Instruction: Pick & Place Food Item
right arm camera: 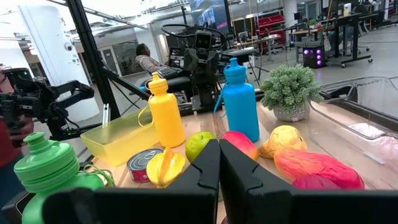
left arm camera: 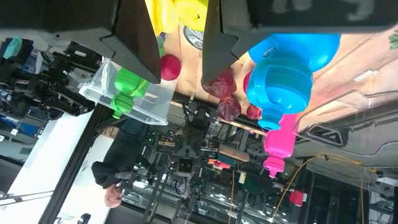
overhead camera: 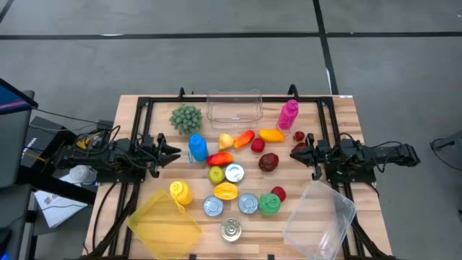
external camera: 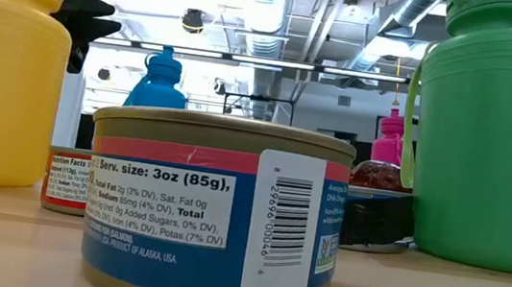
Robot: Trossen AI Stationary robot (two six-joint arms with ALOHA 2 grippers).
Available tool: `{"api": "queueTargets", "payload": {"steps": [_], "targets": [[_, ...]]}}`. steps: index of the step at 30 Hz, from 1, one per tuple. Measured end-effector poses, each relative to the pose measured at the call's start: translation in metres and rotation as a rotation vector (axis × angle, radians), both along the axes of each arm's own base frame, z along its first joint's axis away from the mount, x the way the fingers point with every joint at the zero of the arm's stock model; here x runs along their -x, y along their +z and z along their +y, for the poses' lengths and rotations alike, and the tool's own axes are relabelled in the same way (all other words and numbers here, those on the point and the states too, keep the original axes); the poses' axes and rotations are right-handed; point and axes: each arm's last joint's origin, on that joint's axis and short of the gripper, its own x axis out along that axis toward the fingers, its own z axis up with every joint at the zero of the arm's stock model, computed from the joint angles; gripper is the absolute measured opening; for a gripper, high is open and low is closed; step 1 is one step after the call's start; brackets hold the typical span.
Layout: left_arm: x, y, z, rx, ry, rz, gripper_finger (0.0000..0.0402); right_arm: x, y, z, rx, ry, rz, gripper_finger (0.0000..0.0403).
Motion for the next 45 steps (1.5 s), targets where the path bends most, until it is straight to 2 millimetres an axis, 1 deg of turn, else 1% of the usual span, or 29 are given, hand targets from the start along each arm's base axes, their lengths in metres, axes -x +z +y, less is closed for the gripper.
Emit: {"api": "queueTargets", "payload": {"steps": [15, 20, 25, 27, 32, 36, 42, 45], "targets": [[0.0, 0.0, 0.0, 0.002, -0.001, -0.002, 0.0108, 0.0, 0.0, 0.0, 0.0, 0.0, 0.0, 0.0], [0.0, 0.004, 0.0, 0.029, -0.004, -0.047, 0.0108, 0.0, 0.0, 0.0, 0.0, 0.0, 0.0, 0.0], [0.002, 0.012, 0.001, 0.038, 0.031, -0.13, 0.0108, 0.0, 0.0, 0.0, -0.01, 0.0, -0.004, 0.0], [0.003, 0.015, 0.002, 0.043, 0.055, -0.157, 0.0108, 0.0, 0.002, 0.0, -0.074, 0.003, -0.022, 0.0], [0.005, 0.022, 0.004, 0.063, 0.129, -0.238, 0.0108, 0.001, 0.008, 0.0, -0.325, 0.018, -0.071, 0.0], [0.01, 0.032, 0.006, 0.087, 0.174, -0.355, 0.0108, 0.003, 0.022, -0.001, -0.462, 0.052, -0.205, 0.0], [0.022, 0.052, 0.006, 0.137, 0.165, -0.599, 0.0108, 0.007, 0.033, -0.002, -0.495, 0.067, -0.327, 0.0], [0.026, 0.057, 0.006, 0.145, 0.162, -0.67, 0.0108, 0.007, 0.035, -0.003, -0.503, 0.036, -0.346, 0.0]]}}
